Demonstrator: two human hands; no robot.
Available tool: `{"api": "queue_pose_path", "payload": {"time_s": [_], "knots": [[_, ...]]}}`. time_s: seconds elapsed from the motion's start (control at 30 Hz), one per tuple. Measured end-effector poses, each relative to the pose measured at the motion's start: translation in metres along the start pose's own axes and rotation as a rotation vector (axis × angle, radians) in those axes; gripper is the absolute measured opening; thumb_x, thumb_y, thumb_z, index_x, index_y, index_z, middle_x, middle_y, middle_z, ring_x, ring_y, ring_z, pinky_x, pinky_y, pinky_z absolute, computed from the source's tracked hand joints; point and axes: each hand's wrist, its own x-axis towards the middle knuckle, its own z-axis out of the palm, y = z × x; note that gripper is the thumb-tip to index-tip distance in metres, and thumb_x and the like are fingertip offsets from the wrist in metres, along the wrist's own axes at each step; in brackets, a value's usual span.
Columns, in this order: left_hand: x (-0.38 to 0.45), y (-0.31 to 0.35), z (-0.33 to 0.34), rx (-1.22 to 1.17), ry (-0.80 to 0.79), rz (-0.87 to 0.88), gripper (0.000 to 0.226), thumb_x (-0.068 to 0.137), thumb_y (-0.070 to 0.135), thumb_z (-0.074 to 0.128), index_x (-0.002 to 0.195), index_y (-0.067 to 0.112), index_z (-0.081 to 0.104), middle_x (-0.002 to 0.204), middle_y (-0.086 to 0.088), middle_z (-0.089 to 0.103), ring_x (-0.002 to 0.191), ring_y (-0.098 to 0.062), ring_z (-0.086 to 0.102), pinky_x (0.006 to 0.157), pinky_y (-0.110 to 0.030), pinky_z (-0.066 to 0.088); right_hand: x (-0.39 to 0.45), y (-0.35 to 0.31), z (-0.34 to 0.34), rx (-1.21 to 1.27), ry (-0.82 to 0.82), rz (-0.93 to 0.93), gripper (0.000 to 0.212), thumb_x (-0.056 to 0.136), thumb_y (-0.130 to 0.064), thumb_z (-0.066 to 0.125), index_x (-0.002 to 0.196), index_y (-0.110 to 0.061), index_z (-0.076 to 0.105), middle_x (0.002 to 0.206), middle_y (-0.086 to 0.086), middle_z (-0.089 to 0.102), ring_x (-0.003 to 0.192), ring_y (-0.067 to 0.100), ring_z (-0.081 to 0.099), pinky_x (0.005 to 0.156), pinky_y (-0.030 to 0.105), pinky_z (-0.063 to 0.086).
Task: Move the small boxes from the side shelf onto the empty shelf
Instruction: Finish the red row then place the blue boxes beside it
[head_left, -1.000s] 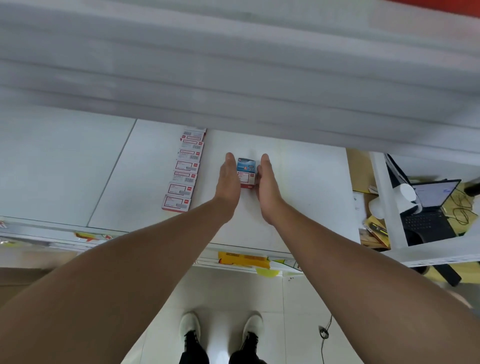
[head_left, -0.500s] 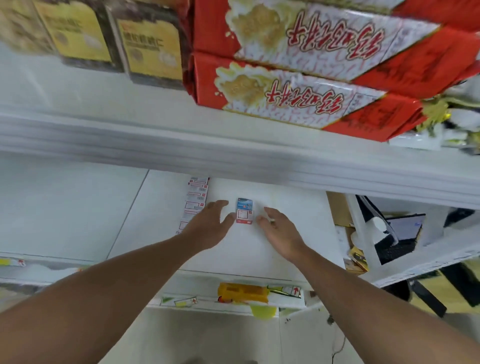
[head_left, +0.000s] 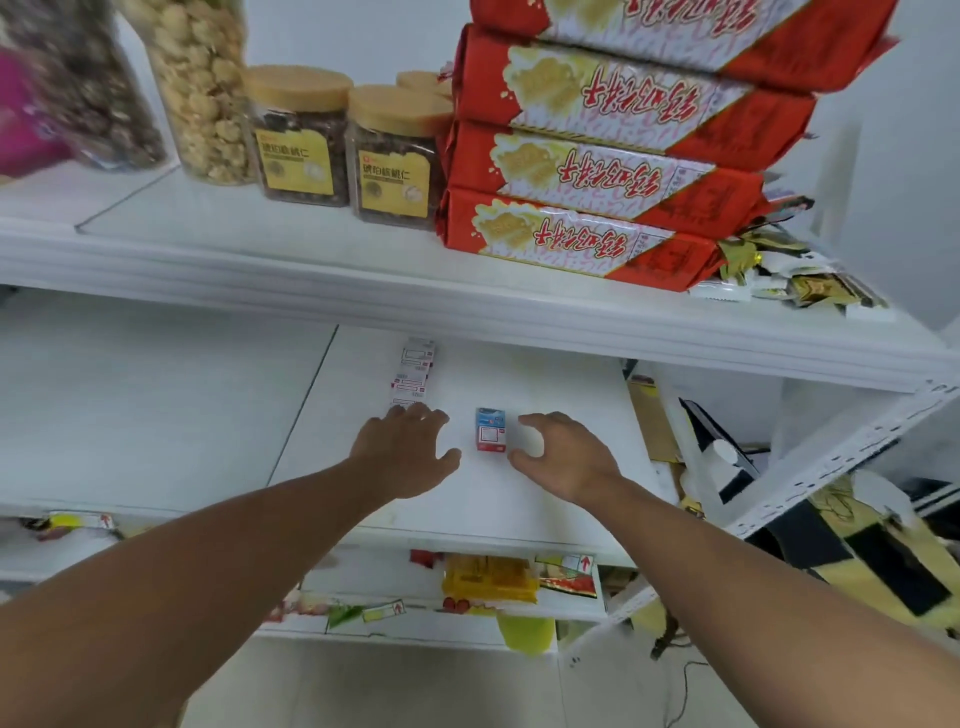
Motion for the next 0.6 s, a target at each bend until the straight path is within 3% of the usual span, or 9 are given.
{"api": "queue_pose_path", "payload": {"time_s": [0.2, 0.43, 0.6], "knots": [[-0.047, 0.017, -0.024, 0.040, 0.109, -0.114, 0.070, 0.099, 0.068, 0.044, 0.157, 0.030, 0.043, 0.161, 0.000, 0.047, 0.141, -0.028, 0.050, 0.110, -0.053, 0.047, -0.025, 0.003, -0.022, 0.029, 0.000, -0.106, 0.072, 0.096, -0.060, 0.064, 0.160, -0.036, 0.043, 0.158, 0.002, 0.048, 0.142, 0.024, 0.048, 0.112, 0.038, 0.045], [-0.111, 0.077, -0.020, 0.063, 0.229, -0.236, 0.071, 0.093, 0.068, 0.041, 0.153, 0.030, 0.047, 0.160, 0.000, 0.047, 0.141, -0.028, 0.048, 0.107, -0.053, 0.049, -0.073, 0.018, -0.034, -0.043, 0.040, -0.229, 0.077, 0.088, -0.065, 0.064, 0.157, -0.035, 0.046, 0.151, 0.001, 0.052, 0.134, 0.025, 0.050, 0.103, 0.043, 0.051], [-0.161, 0.118, 0.007, 0.045, 0.200, -0.331, 0.071, 0.096, 0.066, 0.041, 0.157, 0.030, 0.041, 0.163, -0.002, 0.041, 0.143, -0.030, 0.044, 0.109, -0.054, 0.047, -0.110, 0.028, -0.024, -0.058, 0.028, -0.337, 0.078, 0.087, -0.064, 0.065, 0.157, -0.035, 0.046, 0.160, -0.001, 0.046, 0.141, 0.024, 0.047, 0.106, 0.045, 0.050]]}}
